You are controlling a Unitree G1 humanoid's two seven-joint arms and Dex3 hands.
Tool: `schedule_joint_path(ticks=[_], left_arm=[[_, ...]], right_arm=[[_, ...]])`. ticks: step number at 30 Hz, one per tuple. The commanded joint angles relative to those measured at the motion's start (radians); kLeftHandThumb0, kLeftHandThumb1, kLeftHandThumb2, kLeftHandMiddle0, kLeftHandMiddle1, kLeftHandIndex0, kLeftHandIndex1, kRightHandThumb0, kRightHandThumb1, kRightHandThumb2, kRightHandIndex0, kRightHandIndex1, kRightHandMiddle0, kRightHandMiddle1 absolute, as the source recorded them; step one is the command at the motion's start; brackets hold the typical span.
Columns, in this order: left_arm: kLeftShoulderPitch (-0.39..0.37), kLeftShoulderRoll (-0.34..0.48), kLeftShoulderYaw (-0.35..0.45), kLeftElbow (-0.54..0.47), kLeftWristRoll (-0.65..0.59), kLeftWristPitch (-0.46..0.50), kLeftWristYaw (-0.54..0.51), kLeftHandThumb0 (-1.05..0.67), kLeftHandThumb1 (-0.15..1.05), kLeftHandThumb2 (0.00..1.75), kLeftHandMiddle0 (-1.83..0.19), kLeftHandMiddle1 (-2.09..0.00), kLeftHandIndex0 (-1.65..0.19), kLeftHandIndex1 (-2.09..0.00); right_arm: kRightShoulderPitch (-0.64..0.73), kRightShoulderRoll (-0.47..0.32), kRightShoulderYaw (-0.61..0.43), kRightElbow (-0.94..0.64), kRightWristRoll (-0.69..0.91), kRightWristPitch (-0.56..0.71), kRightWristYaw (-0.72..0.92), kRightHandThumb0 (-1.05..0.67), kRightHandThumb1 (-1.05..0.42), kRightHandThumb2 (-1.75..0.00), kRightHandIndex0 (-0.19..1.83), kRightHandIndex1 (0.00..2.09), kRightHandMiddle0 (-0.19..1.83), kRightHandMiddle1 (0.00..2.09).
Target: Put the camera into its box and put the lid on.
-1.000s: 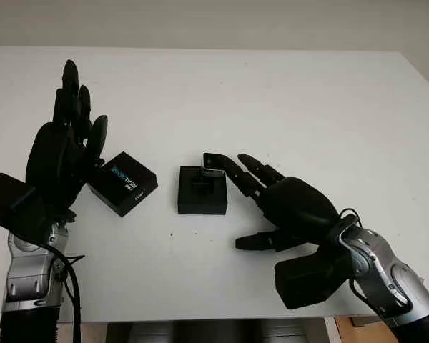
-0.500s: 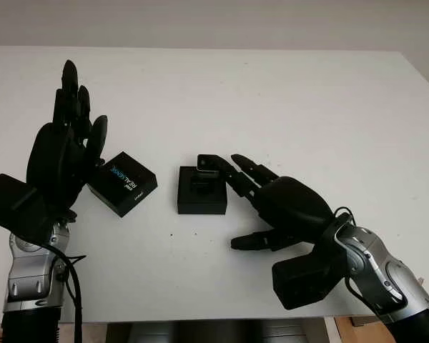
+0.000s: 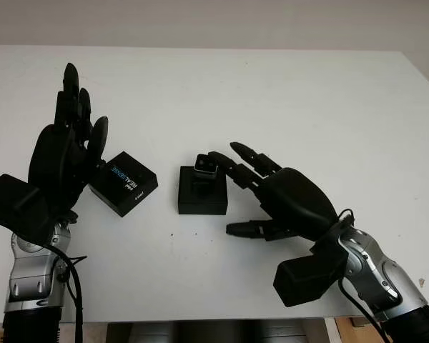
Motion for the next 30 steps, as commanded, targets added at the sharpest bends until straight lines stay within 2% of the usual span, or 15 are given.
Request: schedule_joint_path(ticks=[1,3,5,6,11,15,18,22,27,30], left_arm=[[-0.011,0.001,-0.001,0.003,0.005,-0.019,-0.001,-0.75,1.05,0.48,0.19,0.0,0.19,0.0],[-0.012,0.0,-0.003,0.007,0.004,-0.025,-0.002,-0.75,1.05,0.48,0.19,0.0,0.19,0.0],[-0.011,0.002,-0.006,0.004,0.01,-0.019,0.004,-0.76,1.05,0.48,0.19,-0.01,0.19,0.0],[-0.011,0.002,-0.007,0.003,0.012,-0.018,0.005,-0.76,1.05,0.48,0.19,-0.01,0.19,0.0],[-0.012,0.004,-0.009,0.004,0.018,-0.016,0.007,-0.76,1.05,0.49,0.19,-0.01,0.19,0.0],[-0.015,0.003,-0.009,0.007,0.019,-0.014,0.007,-0.76,1.05,0.49,0.19,-0.01,0.19,0.0],[-0.017,0.001,-0.011,0.006,0.027,-0.008,0.013,-0.78,1.05,0.49,0.19,-0.01,0.19,0.0],[-0.024,0.0,-0.015,0.017,0.027,-0.015,0.008,-0.78,1.05,0.49,0.19,0.0,0.19,0.0],[-0.024,-0.001,-0.016,0.016,0.024,-0.02,0.007,-0.77,1.05,0.5,0.19,0.0,0.19,0.0],[-0.02,-0.002,-0.016,0.006,0.027,-0.008,0.014,-0.78,1.05,0.5,0.19,0.0,0.19,0.0]], right_arm=[[-0.009,0.01,-0.017,0.024,-0.002,-0.025,-0.051,-0.73,-1.05,-0.43,0.29,0.21,0.28,0.27],[-0.018,0.016,-0.02,0.045,0.006,-0.045,-0.087,-0.72,-1.05,-0.41,0.31,0.23,0.1,0.69],[-0.023,0.022,-0.024,0.062,0.017,-0.061,-0.105,-0.72,-1.05,-0.39,0.3,0.25,-0.01,0.91],[-0.025,0.024,-0.025,0.068,0.021,-0.065,-0.11,-0.72,-1.05,-0.39,0.3,0.26,-0.02,0.95],[-0.03,0.036,-0.036,0.082,0.05,-0.078,-0.117,-0.73,-1.05,-0.37,0.29,0.28,-0.04,1.0],[-0.025,0.081,-0.061,0.074,0.131,-0.056,-0.104,-0.73,-1.05,-0.27,0.28,0.32,-0.04,1.01],[-0.022,0.149,-0.086,0.044,0.24,0.015,-0.057,-0.74,-1.03,-0.13,0.26,0.34,-0.05,0.99],[-0.058,0.244,-0.1,0.002,0.324,0.162,0.002,-0.72,-0.94,-0.04,0.19,0.33,-0.1,0.93],[-0.107,0.315,-0.09,0.013,0.312,0.266,-0.002,-0.74,-0.9,-0.04,0.13,0.32,-0.13,0.88],[-0.134,0.335,-0.076,0.046,0.288,0.281,-0.02,-0.77,-0.89,-0.05,0.13,0.33,-0.11,0.88]])
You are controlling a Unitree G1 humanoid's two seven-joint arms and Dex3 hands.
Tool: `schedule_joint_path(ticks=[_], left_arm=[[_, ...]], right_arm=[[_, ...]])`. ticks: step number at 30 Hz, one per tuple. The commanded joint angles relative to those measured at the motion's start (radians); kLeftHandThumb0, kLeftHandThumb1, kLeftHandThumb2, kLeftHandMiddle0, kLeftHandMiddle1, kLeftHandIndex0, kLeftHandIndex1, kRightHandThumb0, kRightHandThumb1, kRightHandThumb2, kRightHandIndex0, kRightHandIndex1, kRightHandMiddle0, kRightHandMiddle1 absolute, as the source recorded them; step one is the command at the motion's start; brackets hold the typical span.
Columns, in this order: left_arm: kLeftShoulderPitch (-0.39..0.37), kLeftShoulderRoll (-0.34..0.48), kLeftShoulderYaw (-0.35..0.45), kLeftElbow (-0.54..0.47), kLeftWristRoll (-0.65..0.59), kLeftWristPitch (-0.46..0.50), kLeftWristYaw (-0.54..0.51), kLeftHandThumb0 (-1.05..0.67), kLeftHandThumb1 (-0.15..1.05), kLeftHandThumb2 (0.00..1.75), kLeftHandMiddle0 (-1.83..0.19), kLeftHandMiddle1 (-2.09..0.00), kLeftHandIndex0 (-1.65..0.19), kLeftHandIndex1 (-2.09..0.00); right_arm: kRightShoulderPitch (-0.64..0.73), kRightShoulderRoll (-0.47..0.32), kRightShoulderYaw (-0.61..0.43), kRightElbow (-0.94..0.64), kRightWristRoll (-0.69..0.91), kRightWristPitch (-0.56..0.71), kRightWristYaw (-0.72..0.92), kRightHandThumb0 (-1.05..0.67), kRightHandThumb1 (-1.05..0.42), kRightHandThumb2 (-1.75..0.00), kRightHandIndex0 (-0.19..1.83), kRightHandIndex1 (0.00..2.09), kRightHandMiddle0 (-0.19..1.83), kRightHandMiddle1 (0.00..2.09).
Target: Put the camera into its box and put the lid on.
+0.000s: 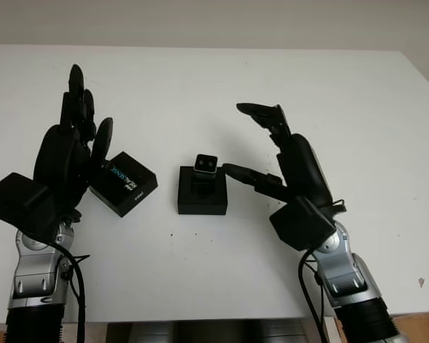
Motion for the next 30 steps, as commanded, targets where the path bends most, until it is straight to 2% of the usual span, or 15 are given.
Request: schedule_joint_path(ticks=[1,10,19,26,30], left_arm=[[-0.007,-0.002,-0.003,-0.014,0.003,0.0,0.005,-0.78,1.05,0.5,0.19,0.0,0.19,0.0],[-0.007,-0.006,0.0,-0.018,-0.006,0.001,0.009,-0.77,1.05,0.49,0.19,0.0,0.19,0.0],[-0.009,-0.01,-0.003,-0.02,-0.001,0.008,0.025,-0.78,1.05,0.49,0.19,-0.02,0.19,0.0],[-0.012,-0.01,-0.004,-0.014,-0.003,0.007,0.024,-0.78,1.05,0.49,0.19,-0.01,0.19,0.0],[-0.012,-0.011,-0.003,-0.011,0.002,0.005,0.03,-0.79,1.05,0.49,0.19,-0.02,0.19,0.0]], right_arm=[[-0.02,0.013,0.009,0.022,-0.009,0.009,-0.01,-0.78,-0.89,-0.05,0.13,0.34,-0.11,0.87],[-0.061,0.03,0.052,0.098,-0.009,0.072,0.058,-0.83,-0.89,-0.05,0.09,0.28,-0.02,0.62],[-0.049,-0.01,0.079,0.074,-0.012,0.117,0.18,-0.87,-0.88,-0.05,0.1,0.14,0.12,0.39],[-0.042,-0.02,0.078,0.094,-0.019,0.105,0.176,-0.83,-0.88,-0.05,0.15,0.13,0.21,0.44],[-0.041,-0.007,0.077,0.124,-0.024,0.089,0.121,-0.76,-0.88,-0.05,0.24,0.11,0.18,0.74]])
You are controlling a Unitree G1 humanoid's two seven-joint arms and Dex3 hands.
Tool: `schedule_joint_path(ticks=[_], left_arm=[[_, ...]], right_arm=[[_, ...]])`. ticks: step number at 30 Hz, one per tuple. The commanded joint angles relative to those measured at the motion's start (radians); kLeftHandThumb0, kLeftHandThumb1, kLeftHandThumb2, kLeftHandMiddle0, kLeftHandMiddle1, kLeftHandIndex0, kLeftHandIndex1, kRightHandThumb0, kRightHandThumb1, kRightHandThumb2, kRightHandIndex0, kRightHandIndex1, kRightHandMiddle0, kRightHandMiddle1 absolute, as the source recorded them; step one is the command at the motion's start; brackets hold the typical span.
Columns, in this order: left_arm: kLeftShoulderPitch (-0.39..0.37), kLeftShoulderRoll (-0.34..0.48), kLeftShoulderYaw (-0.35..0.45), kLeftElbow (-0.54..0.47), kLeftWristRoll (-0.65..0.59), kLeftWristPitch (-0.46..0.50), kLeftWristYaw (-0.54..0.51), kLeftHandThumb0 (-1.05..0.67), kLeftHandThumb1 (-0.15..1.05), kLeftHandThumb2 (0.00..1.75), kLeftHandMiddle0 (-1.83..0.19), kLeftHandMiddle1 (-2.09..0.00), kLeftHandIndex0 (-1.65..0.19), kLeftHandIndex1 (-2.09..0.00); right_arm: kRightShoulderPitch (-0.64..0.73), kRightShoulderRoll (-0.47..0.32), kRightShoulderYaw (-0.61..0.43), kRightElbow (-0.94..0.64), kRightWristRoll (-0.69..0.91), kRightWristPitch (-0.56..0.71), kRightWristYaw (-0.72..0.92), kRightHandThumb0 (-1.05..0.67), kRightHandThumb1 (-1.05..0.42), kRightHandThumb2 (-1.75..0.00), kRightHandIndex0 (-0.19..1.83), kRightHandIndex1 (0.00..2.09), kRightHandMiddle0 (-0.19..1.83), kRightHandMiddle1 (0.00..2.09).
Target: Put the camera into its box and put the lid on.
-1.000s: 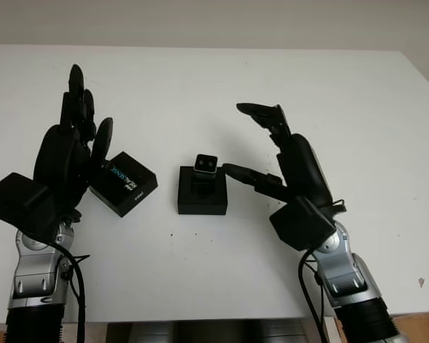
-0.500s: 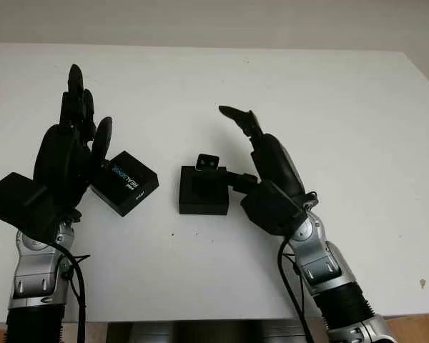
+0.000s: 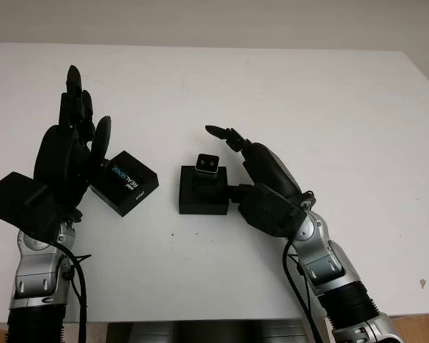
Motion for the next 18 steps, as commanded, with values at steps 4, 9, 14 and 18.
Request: schedule_joint_path(ticks=[4,9,14,18], left_arm=[[-0.011,-0.005,-0.003,-0.016,0.0,0.007,0.009,-0.79,1.05,0.47,0.19,-0.03,0.19,-0.01],[-0.009,-0.003,-0.005,-0.019,0.005,0.008,0.009,-0.8,1.05,0.47,0.19,-0.02,0.19,0.0],[-0.009,-0.004,-0.008,-0.019,0.008,0.007,0.01,-0.8,1.05,0.47,0.19,-0.02,0.19,-0.01],[-0.011,-0.001,-0.007,-0.017,0.007,0.004,0.009,-0.8,1.05,0.48,0.19,-0.02,0.19,0.0]], right_arm=[[-0.002,0.009,0.01,0.051,-0.026,-0.03,-0.07,-0.7,-0.92,-0.06,0.31,0.13,0.22,0.9],[-0.013,0.013,0.011,0.094,-0.027,-0.047,-0.102,-0.63,-0.94,-0.06,0.33,0.13,0.22,0.96],[-0.024,0.02,0.01,0.141,-0.018,-0.069,-0.126,-0.57,-0.95,-0.06,0.35,0.14,0.25,1.0],[-0.033,0.028,0.01,0.18,-0.011,-0.082,-0.139,-0.57,-0.96,-0.06,0.36,0.14,0.25,1.02]])
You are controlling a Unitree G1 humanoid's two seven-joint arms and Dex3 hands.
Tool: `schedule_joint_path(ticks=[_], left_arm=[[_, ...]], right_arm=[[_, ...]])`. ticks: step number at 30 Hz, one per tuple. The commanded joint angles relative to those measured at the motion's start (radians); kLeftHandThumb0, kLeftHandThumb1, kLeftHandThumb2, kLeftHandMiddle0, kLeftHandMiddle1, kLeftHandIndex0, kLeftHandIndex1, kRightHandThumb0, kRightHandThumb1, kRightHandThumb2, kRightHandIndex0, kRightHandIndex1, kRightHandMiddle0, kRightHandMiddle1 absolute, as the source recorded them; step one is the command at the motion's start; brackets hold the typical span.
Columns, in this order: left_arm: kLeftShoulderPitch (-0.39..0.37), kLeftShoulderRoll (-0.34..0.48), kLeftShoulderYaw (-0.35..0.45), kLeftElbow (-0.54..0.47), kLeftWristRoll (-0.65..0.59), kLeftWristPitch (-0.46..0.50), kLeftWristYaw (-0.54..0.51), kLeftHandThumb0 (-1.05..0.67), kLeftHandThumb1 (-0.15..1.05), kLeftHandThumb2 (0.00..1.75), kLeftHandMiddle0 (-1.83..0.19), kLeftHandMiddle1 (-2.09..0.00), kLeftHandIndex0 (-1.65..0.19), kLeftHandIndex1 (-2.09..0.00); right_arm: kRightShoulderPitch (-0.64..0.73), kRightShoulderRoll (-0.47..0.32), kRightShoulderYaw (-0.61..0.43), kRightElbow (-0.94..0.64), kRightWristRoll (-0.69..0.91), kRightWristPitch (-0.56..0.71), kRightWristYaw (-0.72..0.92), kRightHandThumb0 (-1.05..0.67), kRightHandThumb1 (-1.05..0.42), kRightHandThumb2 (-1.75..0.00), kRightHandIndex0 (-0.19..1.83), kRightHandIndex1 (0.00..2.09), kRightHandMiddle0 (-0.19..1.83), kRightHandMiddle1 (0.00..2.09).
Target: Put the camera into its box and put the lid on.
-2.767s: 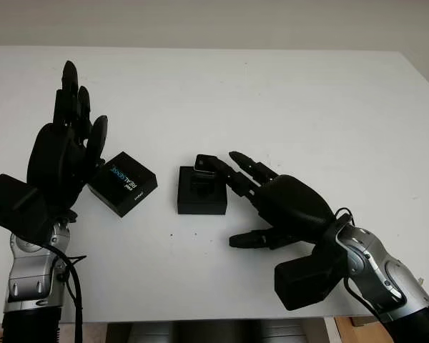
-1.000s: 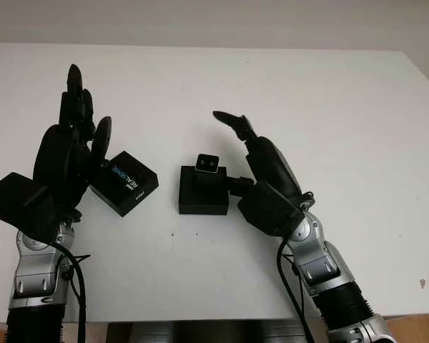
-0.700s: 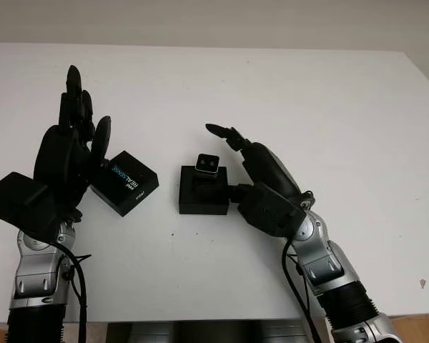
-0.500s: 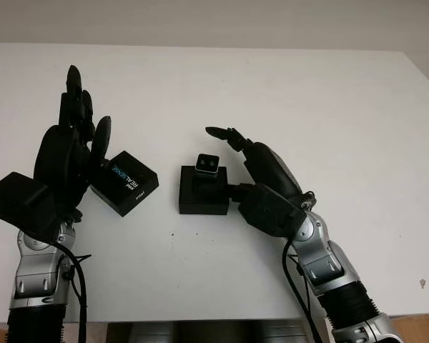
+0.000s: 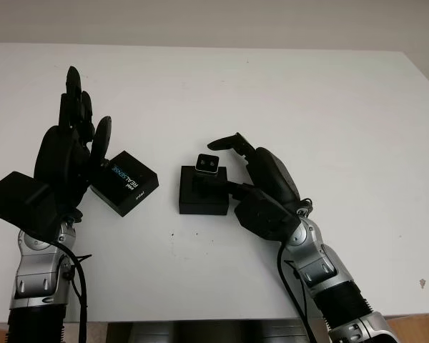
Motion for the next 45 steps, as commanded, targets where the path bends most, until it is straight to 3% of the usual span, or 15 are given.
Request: schedule_joint_path(ticks=[1,14,19,25,37,45], left_arm=[[-0.01,0.0,0.001,-0.017,0.004,-0.005,0.002,-0.79,1.05,0.48,0.19,-0.02,0.19,0.0],[-0.007,-0.002,-0.002,-0.015,0.006,-0.007,0.008,-0.8,1.05,0.48,0.19,-0.02,0.19,0.0],[-0.009,-0.006,-0.002,-0.012,0.006,-0.011,0.01,-0.79,1.05,0.48,0.19,-0.03,0.19,-0.01],[-0.011,-0.003,-0.001,-0.002,-0.003,-0.018,-0.001,-0.79,1.05,0.48,0.19,-0.01,0.19,0.0],[-0.01,0.003,-0.001,0.009,-0.002,-0.033,-0.017,-0.79,1.05,0.48,0.19,0.0,0.19,0.0],[-0.01,0.003,-0.001,-0.001,0.0,-0.02,-0.015,-0.8,1.05,0.48,0.19,0.0,0.19,0.0]], right_arm=[[-0.006,0.009,-0.002,0.028,0.011,-0.014,-0.009,-0.57,-0.96,-0.06,0.36,0.14,0.26,1.03],[-0.008,0.022,-0.002,0.089,0.044,-0.1,-0.046,-0.46,-0.99,-0.05,0.41,0.28,0.39,1.34],[-0.011,0.022,-0.005,0.12,0.049,-0.161,-0.064,-0.44,-0.98,-0.05,0.19,0.77,0.38,1.43],[-0.012,0.028,-0.014,0.139,0.063,-0.193,-0.071,-0.44,-0.98,-0.05,0.12,0.93,0.37,1.46],[-0.001,0.052,-0.06,0.128,0.169,-0.202,-0.022,-0.43,-0.99,-0.06,0.03,0.93,0.35,1.5],[0.025,0.049,-0.099,0.018,0.276,-0.11,0.123,-0.47,-1.0,-0.05,0.09,0.65,0.32,1.52]])
